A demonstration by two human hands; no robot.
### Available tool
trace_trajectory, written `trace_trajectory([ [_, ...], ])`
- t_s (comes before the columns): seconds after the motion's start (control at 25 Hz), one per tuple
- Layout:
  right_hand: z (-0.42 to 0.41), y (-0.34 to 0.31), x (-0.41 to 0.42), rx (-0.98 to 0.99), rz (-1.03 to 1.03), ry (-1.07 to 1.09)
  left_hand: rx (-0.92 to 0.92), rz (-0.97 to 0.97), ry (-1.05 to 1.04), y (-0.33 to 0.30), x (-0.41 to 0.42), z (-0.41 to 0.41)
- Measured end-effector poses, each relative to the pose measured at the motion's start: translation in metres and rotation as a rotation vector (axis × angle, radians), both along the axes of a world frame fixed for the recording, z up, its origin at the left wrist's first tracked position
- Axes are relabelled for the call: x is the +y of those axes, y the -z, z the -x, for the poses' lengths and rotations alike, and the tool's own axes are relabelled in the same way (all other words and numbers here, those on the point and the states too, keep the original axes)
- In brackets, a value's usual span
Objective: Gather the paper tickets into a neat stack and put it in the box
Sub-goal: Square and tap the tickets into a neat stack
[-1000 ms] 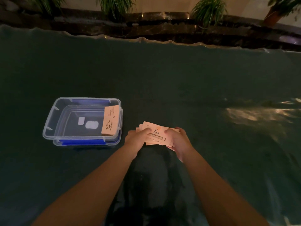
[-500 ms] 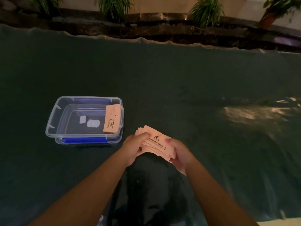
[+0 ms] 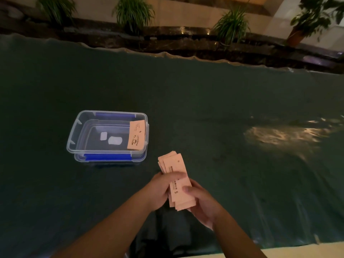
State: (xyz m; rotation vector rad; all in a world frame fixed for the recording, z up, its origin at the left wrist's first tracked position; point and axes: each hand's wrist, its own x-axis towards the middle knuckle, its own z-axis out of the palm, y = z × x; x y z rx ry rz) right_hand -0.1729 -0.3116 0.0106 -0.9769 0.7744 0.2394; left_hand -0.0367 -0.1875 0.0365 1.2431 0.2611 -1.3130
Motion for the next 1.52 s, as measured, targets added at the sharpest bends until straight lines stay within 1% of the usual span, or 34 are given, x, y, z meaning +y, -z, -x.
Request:
trace_trajectory([
  [0.04,0.001,-0.003,0.003,-0.003,0.040,-0.046,-0.031,0.013,0.066,0.000,0.009,0.001],
  [0.12,0.000,-0.009,0.009,0.006,0.184,-0.149,-0.121,0.023,0.195,0.001,0.030,-0.002],
  [0.28,-0.017,-0.016,0.029,-0.014,0.427,-0.307,-0.445,-0.005,0.435,-0.007,0.058,-0.014],
  [0.36,-0.029,-0.017,0.040,-0.049,0.539,-0.330,-0.573,0.014,0.477,-0.005,0.067,-0.021],
  [0.48,-0.044,-0.016,0.054,-0.125,0.665,-0.301,-0.740,0.041,0.488,0.001,0.078,-0.030],
  [0.6,-0.057,-0.012,0.065,-0.162,0.755,-0.295,-0.848,0.066,0.477,0.006,0.085,-0.036],
  [0.72,-0.064,-0.005,0.074,-0.142,0.758,-0.323,-0.892,0.067,0.488,0.018,0.092,-0.040],
  [1.04,-0.065,0.005,0.082,-0.107,0.672,-0.477,-0.868,0.033,0.540,0.046,0.105,-0.040],
  [1.28,-0.070,0.002,0.075,-0.099,0.736,-0.540,-0.919,0.022,0.527,0.047,0.100,-0.044],
  [1.4,-0.069,-0.001,0.072,-0.085,0.744,-0.564,-0.907,0.033,0.549,0.049,0.101,-0.045],
  [1.52,-0.068,-0.002,0.074,-0.101,0.803,-0.586,-0.906,0.035,0.563,0.054,0.103,-0.044],
])
